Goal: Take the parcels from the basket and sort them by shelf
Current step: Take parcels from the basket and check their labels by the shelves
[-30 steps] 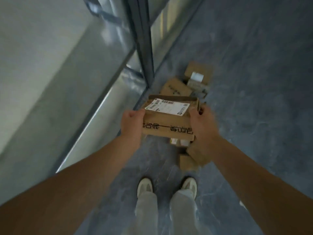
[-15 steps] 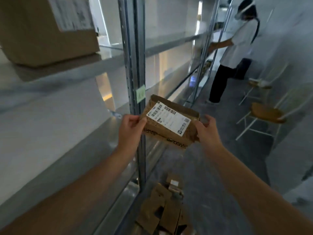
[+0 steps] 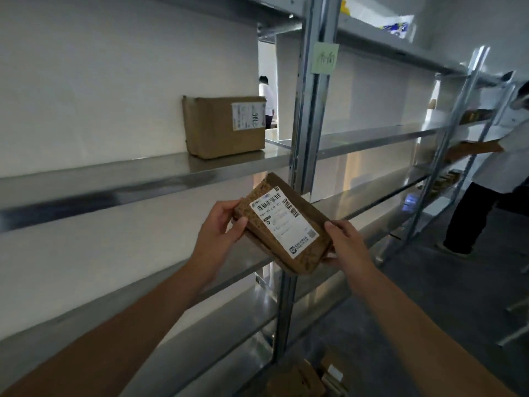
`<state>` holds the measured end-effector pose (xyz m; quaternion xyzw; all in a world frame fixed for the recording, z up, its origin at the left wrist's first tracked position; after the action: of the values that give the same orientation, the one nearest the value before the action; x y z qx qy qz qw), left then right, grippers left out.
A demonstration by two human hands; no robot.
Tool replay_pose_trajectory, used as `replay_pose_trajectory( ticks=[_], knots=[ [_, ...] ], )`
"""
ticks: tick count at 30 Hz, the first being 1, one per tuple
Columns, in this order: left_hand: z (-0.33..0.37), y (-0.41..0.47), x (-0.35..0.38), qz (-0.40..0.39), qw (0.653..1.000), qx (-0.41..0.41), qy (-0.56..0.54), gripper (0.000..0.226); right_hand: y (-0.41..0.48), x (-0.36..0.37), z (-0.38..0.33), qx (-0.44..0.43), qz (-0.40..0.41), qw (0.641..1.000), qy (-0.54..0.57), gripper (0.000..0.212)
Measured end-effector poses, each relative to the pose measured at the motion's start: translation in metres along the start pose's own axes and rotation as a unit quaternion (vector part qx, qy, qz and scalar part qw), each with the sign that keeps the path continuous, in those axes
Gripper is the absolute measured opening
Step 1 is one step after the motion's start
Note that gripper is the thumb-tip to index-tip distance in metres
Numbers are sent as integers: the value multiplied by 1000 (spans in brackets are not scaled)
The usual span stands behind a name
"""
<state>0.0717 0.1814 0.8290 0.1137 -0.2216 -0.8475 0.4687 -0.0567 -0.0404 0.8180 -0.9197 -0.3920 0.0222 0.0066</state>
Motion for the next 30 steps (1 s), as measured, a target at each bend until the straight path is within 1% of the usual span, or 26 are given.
replay_pose_trajectory(
  ticks=[2, 4, 6, 9, 11, 13, 15, 16, 18, 21, 23, 26, 30],
  knots=[
    [8, -20, -26, 27, 998, 14, 54, 34, -7, 26, 6, 41, -68, 997, -3, 24],
    [16, -43, -55, 59, 990, 23, 130, 47, -16, 56, 11, 59, -154, 986, -21, 29],
    [26, -67, -84, 87, 981, -1, 174, 60, -30, 89, 15, 45, -231, 971, -49, 30],
    [45, -106, -125, 137, 971, -33, 193, 71, -65, 143, 17, -9, -315, 944, -98, 29],
    [60, -131, -152, 181, 964, -37, 191, 68, -93, 179, 12, -34, -358, 925, -121, 25],
    [76, -155, -178, 225, 956, -34, 185, 63, -116, 215, 5, -80, -379, 907, -165, 14],
    [91, -184, -206, 268, 947, -27, 173, 59, -138, 252, -3, -144, -395, 885, -201, 22],
    [98, -198, -220, 290, 942, -21, 165, 57, -149, 271, -7, -167, -407, 875, -201, 29],
    [113, -227, -250, 345, 925, -18, 156, 50, -176, 310, -15, -189, -446, 855, -184, 32],
    [136, -273, -294, 404, 901, -26, 154, 45, -228, 369, -21, -177, -517, 823, -155, 29],
    [155, -308, -322, 436, 884, -35, 164, 43, -271, 406, -21, -160, -564, 796, -150, 31],
    [185, -372, -364, 501, 850, -36, 162, 41, -341, 459, -17, -153, -611, 763, -145, 33],
    [224, -467, -412, 555, 813, -50, 170, 43, -445, 520, -9, -124, -674, 716, -132, 29]
  ],
)
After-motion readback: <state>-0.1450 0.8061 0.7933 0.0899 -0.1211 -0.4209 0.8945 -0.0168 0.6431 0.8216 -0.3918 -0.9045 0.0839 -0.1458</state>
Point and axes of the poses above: each hand's wrist, its own y-axis towards the middle knuckle, its own x-axis out of the palm, z = x × y, the point moved 2 cm from there along y, towards the middle knuckle, and after that the axes turned 2 degrees about x, right-handed, at the moved point
